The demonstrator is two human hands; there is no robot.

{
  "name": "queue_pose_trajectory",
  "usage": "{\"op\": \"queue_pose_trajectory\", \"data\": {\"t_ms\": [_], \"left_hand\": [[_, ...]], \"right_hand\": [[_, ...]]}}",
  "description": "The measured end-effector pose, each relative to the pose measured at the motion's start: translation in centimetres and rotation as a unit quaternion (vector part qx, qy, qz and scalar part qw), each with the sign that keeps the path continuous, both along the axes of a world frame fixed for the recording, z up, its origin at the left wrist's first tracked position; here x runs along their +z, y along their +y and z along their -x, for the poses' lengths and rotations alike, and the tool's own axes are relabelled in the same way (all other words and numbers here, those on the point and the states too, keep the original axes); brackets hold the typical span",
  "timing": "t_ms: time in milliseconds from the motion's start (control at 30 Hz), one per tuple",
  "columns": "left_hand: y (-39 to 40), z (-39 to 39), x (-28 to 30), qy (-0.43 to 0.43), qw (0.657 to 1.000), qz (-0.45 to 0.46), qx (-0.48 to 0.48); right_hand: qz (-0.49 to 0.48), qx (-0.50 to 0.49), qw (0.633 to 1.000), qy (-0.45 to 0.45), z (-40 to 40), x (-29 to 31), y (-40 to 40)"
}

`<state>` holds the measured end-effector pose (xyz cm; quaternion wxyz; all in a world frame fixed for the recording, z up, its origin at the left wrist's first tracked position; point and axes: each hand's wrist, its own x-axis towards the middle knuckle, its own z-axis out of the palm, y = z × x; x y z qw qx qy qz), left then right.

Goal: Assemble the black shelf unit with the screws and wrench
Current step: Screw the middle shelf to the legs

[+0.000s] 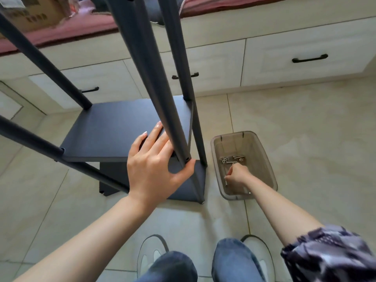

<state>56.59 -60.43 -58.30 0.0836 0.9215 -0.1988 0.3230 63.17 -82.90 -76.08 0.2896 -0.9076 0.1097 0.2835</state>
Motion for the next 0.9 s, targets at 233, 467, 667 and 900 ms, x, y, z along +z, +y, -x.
{"op": "queue_pose_trajectory", "data": {"t_ms": [233,467,667,900], "left_hand": [[-0.4,-0.4,0.0,0.001,1.0,0.011,0.004],[-0.5,-0.2,0.3,0.005,1.0,0.013,0.013],[-0.3,0.0,0.4,0.025,1.0,0.014,0.012],[-0.2,0.1,0.6,0.038,0.999,0.016,0.011]], "right_hand": [[0.051,-0.019,0.998,0.021,-0.7,-3.1,0.9],[0.052,-0.029,0.997,0.05,0.8,-3.8,3.3],[-0.001,-0.066,0.995,0.07,2.9,-3.0,4.2],[-0.044,-0.123,0.991,-0.027,4.7,1.0,2.8]]}}
